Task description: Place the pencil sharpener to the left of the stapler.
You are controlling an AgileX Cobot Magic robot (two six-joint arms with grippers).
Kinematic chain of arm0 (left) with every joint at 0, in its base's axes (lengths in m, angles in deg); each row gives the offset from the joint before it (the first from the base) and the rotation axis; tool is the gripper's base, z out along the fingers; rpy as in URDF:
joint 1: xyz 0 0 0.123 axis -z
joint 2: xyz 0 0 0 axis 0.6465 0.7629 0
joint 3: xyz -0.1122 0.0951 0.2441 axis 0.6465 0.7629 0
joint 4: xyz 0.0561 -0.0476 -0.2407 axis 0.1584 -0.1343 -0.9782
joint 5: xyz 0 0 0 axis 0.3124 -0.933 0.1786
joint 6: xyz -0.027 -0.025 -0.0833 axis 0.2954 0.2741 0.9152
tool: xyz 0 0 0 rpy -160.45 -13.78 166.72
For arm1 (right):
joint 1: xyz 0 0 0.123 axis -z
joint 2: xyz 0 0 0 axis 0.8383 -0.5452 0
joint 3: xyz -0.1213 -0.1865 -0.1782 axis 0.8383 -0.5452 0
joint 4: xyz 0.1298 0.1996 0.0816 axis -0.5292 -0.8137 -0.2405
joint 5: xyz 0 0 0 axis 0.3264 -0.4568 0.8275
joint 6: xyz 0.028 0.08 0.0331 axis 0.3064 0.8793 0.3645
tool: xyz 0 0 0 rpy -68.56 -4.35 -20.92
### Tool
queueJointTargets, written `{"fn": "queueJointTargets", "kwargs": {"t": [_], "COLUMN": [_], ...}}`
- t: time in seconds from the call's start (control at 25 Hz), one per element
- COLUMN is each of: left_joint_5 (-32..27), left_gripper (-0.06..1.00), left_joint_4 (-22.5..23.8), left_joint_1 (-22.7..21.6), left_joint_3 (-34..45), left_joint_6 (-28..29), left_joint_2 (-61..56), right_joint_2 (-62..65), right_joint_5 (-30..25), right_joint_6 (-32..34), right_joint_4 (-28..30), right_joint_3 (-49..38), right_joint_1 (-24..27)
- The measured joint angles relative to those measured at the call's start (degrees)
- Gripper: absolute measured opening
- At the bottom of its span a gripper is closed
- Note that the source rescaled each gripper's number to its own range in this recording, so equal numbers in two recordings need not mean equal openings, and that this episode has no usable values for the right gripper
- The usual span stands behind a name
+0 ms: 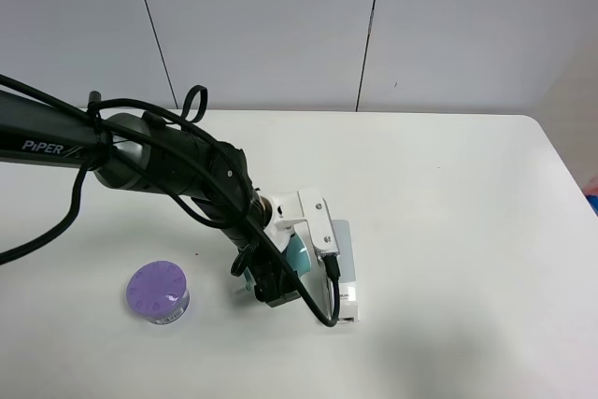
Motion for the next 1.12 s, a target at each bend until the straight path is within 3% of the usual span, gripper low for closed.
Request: {"fn": "queueJointTargets", "kwargs": {"t": [0.44,0.72,0.96,1.12], "left_joint_5": [1.84,1.65,2.64,2.64], "left_gripper": [0.55,0.55,0.55,0.55], "left_joint_4": [0.00,0.00,0.00,0.00], "left_joint_1": [-0.19,-2.72,-9.74,-18.22], "left_joint_3": [0.00,0.00,0.00,0.00], "left_joint_6": [0.12,1.27,3.56,9.46], "left_joint_2": [-5.31,-12.08,-22.94,-30.52], "right_joint_2": [0.00,0.00,0.00,0.00], "right_joint_5": [0.00,0.00,0.00,0.00], "right_joint_6": [0.00,0.00,0.00,0.00], "right_joint_4": [0.00,0.00,0.00,0.00], "right_joint_3": [0.00,0.00,0.00,0.00], "right_joint_1": [0.00,0.00,0.00,0.00]}}
